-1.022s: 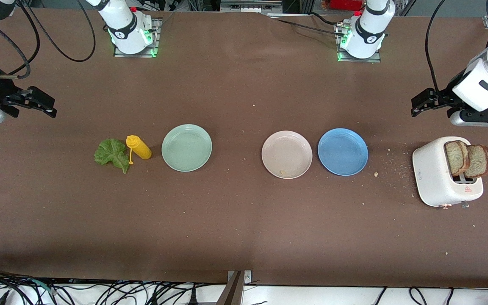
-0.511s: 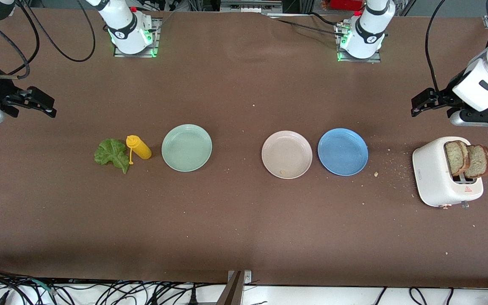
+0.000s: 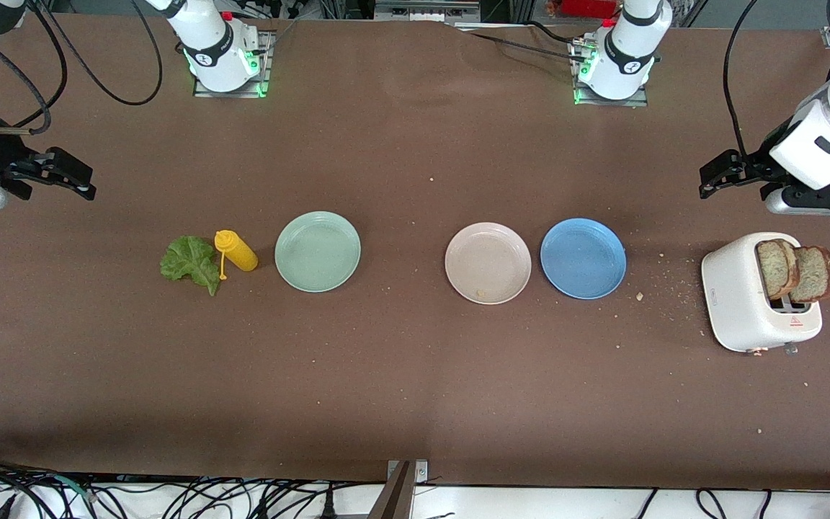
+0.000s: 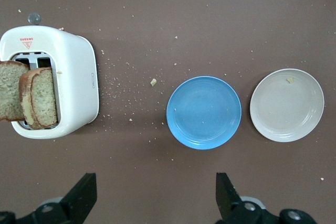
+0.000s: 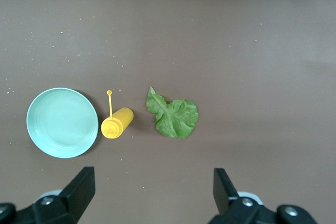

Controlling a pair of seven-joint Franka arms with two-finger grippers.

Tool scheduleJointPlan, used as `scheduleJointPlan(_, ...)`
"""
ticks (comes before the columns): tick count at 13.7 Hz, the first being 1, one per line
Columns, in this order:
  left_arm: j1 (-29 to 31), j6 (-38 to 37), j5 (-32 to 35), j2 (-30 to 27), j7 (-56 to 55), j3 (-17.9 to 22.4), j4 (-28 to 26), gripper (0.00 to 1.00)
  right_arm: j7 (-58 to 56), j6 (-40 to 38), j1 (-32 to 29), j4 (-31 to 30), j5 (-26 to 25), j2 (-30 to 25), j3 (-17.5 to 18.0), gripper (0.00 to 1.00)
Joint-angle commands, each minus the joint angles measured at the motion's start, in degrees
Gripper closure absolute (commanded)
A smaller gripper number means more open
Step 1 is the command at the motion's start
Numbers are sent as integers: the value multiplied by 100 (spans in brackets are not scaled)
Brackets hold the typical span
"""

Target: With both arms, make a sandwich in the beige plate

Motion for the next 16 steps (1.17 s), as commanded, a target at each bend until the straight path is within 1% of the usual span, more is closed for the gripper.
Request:
scheduleJointPlan(1, 39, 15, 124, 30, 87, -34, 68, 0, 18, -101, -17, 143, 85, 62, -5, 0)
scheduleJointPlan(16, 30, 15, 124, 30, 8, -52, 68, 0, 18, -83, -17, 143, 85, 62, -5, 0)
